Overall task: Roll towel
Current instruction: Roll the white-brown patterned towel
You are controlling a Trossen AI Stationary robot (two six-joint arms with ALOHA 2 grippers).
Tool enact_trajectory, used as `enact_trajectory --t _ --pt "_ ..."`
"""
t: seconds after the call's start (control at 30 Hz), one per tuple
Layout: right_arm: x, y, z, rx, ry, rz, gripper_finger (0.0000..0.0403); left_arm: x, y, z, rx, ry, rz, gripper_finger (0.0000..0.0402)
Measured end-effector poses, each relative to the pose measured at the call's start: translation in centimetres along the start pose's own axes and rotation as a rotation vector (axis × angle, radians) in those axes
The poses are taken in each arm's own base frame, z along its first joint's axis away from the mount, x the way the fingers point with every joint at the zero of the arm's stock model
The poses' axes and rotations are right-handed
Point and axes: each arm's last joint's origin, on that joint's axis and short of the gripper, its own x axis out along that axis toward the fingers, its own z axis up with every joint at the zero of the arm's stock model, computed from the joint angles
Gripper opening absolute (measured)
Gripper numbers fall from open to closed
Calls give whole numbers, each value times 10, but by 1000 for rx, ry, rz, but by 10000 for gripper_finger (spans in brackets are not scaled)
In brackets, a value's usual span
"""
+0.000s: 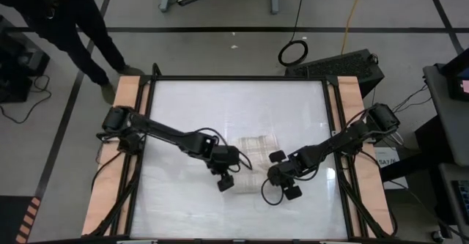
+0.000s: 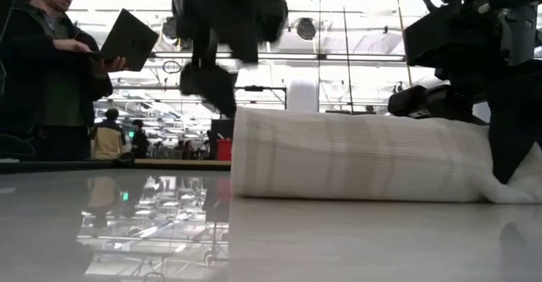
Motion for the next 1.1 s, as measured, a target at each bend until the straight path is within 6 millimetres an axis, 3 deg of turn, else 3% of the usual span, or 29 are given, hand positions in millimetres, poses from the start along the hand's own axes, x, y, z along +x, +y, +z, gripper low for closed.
enact_trajectory --t 0.17,0.37,0.47,0.7,1.1 --pt "0 0 -1 8 12 49 95 -17 -30 -14 136 -90 -36 320" --pt "-1 -5 0 38 15 107 95 -5 -73 -34 381 -317 -6 320" --pt "-2 -10 0 61 17 163 95 -4 -85 -41 435 -451 79 320" --pt "-3 -25 2 116 -6 274 95 -1 -81 -44 400 -482 193 320" --pt "-8 -53 4 203 -59 384 95 45 -61 -37 416 -370 223 320"
